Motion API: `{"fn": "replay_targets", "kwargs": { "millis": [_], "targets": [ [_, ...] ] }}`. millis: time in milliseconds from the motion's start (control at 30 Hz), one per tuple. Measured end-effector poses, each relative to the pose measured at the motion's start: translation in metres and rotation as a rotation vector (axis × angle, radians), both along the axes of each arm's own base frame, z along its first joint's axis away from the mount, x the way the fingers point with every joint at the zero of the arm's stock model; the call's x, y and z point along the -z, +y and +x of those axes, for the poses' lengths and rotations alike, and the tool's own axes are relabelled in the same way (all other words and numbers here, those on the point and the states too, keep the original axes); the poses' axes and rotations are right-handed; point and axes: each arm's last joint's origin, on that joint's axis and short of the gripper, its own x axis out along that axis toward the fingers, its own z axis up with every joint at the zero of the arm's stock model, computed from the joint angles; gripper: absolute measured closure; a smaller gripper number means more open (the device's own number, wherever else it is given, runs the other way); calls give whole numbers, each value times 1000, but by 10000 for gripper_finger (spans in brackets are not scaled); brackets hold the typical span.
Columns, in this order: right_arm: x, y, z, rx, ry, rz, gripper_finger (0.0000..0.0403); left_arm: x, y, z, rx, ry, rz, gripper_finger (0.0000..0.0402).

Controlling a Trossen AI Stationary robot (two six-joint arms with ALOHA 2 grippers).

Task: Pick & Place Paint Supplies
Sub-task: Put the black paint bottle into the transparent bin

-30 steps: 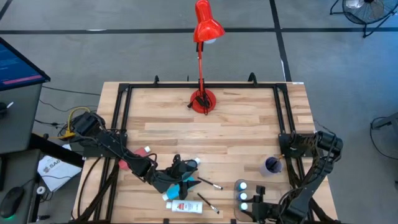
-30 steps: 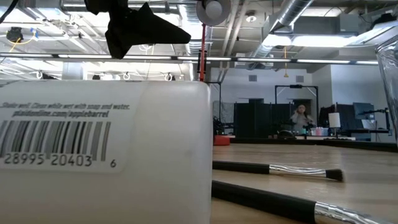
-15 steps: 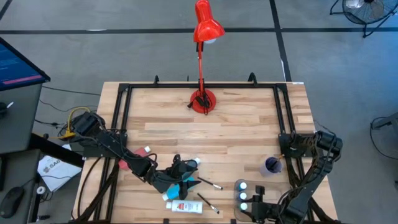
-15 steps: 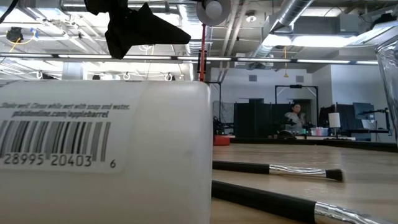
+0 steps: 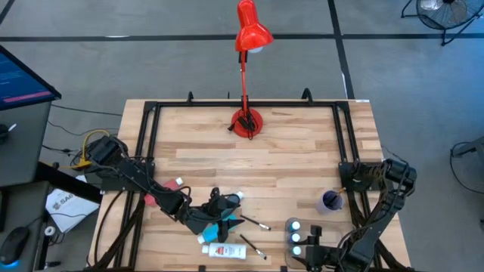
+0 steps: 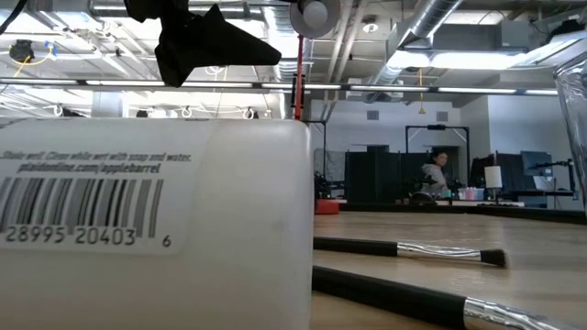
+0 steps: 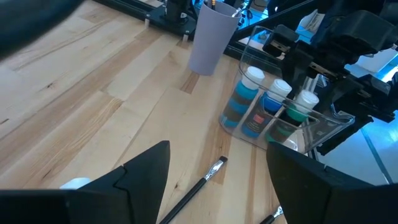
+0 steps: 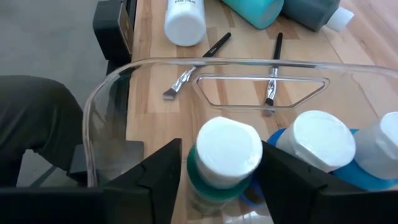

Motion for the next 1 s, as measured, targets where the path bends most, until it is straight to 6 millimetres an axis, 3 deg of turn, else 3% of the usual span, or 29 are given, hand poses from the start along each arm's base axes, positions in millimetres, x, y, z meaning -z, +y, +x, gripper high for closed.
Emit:
{"fn": "replay_targets", "kwargs": {
  "millis": [533,1000],
  "targets": [
    [-6,0,-1,-7,-7,9,203,0,0,0,0,1,1,156],
    [-39,-5,-1,-36,-123,-12,175,0,0,0,0,2,2,156]
  ]
}}
